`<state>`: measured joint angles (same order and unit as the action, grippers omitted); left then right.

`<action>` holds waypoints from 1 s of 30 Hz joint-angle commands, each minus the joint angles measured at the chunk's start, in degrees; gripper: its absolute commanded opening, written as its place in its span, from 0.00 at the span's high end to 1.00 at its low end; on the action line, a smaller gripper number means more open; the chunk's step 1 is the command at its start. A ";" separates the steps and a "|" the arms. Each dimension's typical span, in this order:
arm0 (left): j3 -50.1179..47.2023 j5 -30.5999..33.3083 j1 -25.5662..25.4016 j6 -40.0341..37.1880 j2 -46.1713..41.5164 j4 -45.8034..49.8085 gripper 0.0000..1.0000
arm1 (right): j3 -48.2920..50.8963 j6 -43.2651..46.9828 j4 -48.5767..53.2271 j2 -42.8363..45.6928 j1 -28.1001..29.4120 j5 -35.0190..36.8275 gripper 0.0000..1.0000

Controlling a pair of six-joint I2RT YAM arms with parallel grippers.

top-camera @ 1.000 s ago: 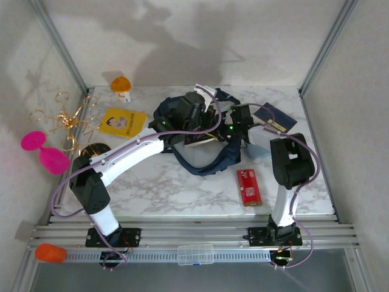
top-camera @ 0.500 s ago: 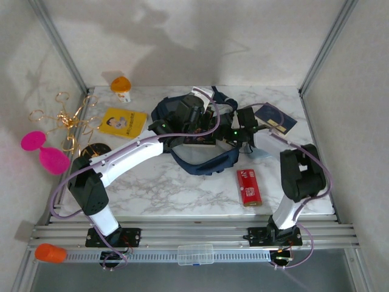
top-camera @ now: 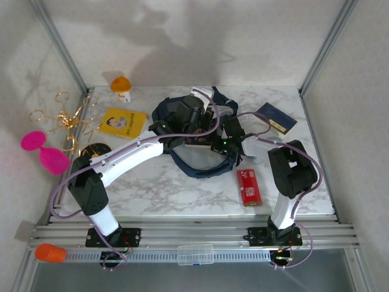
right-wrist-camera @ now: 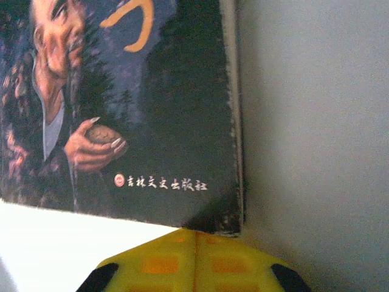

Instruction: Pack books, pencil case, and school supplies into a backpack

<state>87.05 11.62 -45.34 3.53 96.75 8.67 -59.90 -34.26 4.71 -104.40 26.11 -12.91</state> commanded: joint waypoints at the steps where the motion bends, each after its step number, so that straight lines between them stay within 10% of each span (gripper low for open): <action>1: -0.34 1.35 -0.36 1.63 -3.80 -4.42 1.00 | -4.11 1.53 -3.34 -0.60 -1.82 7.54 0.95; 15: -2.32 -5.04 -0.45 8.92 -1.14 -0.07 1.00 | 8.26 4.97 5.60 26.53 -5.20 4.17 0.85; 22: -9.39 -9.79 -0.61 17.66 -6.45 4.24 0.54 | 8.21 6.72 14.18 37.89 -8.76 6.66 0.77; 30: -19.00 -3.62 2.23 27.13 -14.75 7.51 0.40 | 4.74 7.41 13.24 32.29 -7.95 -2.92 0.71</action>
<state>70.13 4.54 -44.97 24.80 84.09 13.74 -52.84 -27.64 17.43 -70.04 17.37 -11.18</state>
